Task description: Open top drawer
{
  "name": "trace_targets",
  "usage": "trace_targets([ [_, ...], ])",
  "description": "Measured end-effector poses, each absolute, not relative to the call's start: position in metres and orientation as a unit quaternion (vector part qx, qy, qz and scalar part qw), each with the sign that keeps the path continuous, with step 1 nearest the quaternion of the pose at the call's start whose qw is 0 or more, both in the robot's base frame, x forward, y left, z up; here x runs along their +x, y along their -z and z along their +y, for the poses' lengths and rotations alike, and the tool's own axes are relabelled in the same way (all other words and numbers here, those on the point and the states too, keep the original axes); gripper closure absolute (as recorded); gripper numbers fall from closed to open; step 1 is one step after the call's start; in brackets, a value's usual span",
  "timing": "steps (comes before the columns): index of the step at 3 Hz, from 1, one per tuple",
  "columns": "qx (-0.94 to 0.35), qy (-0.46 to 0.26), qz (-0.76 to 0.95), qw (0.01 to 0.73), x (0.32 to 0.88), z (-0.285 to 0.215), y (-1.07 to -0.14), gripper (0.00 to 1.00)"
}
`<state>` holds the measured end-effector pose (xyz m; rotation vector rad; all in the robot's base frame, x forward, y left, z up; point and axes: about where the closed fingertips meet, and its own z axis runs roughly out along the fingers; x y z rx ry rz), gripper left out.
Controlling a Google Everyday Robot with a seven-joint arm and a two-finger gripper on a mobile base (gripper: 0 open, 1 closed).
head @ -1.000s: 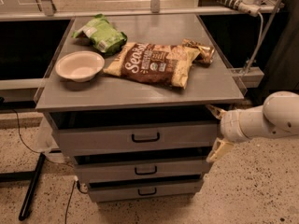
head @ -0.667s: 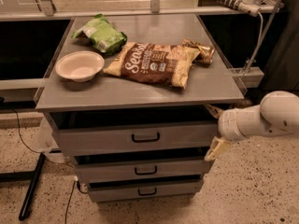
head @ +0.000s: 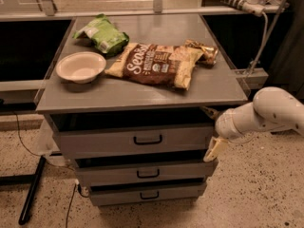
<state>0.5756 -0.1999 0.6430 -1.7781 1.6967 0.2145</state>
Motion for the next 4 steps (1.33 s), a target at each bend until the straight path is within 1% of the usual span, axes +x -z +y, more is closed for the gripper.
trace_targets([
  [1,-0.68,-0.083,0.649,0.33,0.574,-0.2,-0.645,0.19],
  [3,-0.68,-0.083,0.649,0.33,0.574,-0.2,-0.648,0.65],
  [4,-0.678,-0.072,0.651,0.334,0.571,-0.201,-0.657,0.88],
])
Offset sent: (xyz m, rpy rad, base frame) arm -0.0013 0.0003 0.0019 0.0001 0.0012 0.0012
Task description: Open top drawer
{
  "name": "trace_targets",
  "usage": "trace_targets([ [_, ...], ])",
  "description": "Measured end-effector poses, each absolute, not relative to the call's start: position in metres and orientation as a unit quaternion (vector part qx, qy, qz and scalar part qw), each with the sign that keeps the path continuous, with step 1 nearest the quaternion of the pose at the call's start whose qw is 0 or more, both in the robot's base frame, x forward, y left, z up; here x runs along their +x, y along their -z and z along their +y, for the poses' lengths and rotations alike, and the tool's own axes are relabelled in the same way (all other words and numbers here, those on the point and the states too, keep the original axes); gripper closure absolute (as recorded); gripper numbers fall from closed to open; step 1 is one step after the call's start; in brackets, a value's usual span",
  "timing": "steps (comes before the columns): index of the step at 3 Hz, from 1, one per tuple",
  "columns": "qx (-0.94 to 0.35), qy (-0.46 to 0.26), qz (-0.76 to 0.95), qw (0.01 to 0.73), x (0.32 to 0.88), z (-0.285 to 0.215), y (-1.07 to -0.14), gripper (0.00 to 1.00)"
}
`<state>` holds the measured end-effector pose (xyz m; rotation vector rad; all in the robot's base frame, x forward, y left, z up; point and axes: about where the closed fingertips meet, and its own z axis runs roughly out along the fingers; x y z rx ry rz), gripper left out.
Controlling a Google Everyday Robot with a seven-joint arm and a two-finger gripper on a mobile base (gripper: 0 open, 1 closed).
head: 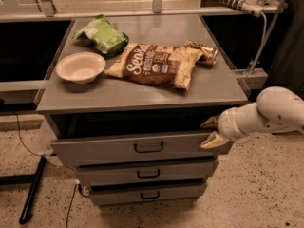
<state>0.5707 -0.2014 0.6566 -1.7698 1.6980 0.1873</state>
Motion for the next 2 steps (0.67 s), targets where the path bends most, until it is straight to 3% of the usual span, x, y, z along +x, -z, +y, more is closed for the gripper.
trace_targets([
  [1,-0.678,-0.072,0.651,0.334,0.5689,-0.2009,-0.6576,1.0],
  [2,-0.673,-0.071,0.656,0.334,0.5609,-0.2029,-0.6564,1.0],
])
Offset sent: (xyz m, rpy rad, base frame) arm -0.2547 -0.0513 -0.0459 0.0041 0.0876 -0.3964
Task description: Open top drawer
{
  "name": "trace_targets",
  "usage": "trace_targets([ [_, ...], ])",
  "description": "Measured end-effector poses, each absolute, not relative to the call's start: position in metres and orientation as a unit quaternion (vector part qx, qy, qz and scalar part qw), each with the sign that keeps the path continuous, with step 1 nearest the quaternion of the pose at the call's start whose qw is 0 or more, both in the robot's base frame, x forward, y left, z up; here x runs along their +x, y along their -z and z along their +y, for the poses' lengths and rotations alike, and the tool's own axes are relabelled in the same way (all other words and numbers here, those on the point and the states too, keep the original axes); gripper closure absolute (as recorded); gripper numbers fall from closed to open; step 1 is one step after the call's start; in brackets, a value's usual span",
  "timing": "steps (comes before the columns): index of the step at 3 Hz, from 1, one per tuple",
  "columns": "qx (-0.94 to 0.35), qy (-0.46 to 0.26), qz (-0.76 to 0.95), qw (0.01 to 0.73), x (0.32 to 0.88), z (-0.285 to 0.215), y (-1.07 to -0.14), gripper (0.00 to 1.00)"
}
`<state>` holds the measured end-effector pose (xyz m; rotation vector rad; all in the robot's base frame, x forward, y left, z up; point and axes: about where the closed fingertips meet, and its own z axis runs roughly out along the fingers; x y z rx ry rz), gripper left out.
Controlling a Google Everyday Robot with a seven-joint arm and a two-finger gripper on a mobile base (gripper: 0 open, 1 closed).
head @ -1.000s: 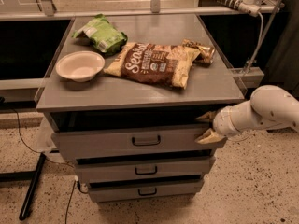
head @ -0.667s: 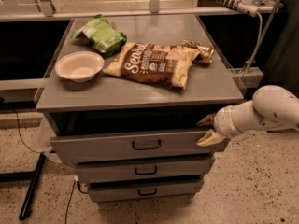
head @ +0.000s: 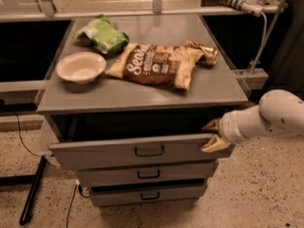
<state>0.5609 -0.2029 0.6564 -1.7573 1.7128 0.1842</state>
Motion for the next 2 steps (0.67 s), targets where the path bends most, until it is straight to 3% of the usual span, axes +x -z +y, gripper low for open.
trace_targets([
  [2,-0.673,-0.072,0.656,0.334,0.5588,-0.2019,-0.6571,0.59],
])
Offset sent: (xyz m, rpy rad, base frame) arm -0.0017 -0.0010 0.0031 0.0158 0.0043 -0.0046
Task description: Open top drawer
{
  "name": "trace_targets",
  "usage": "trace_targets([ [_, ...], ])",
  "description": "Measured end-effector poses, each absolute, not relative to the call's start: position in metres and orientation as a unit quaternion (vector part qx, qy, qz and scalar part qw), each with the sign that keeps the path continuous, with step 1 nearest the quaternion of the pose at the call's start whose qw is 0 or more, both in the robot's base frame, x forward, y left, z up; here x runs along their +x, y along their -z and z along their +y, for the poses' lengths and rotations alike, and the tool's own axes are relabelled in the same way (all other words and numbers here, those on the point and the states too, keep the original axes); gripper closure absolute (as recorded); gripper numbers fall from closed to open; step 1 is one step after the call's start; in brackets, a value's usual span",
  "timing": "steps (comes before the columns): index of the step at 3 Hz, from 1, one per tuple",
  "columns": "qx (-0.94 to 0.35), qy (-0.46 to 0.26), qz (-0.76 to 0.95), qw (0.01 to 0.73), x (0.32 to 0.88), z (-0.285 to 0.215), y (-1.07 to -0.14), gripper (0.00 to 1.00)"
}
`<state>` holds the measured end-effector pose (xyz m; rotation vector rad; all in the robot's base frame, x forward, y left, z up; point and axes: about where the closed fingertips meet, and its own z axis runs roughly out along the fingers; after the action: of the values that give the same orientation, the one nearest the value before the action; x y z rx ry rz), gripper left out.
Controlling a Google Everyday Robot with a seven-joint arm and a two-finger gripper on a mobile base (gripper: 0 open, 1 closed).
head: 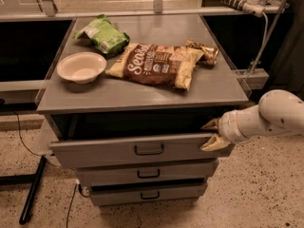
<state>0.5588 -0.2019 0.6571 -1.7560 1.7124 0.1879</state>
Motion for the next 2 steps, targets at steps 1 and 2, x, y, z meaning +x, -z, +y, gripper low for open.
trace_targets([
  [1,-0.67,-0.078,0.658,0.335,0.5457,-0.2089,-0.6552,0.35],
  [2,-0.67,-0.078,0.658,0.335,0.5429,-0.2081,-0.6571,0.38],
])
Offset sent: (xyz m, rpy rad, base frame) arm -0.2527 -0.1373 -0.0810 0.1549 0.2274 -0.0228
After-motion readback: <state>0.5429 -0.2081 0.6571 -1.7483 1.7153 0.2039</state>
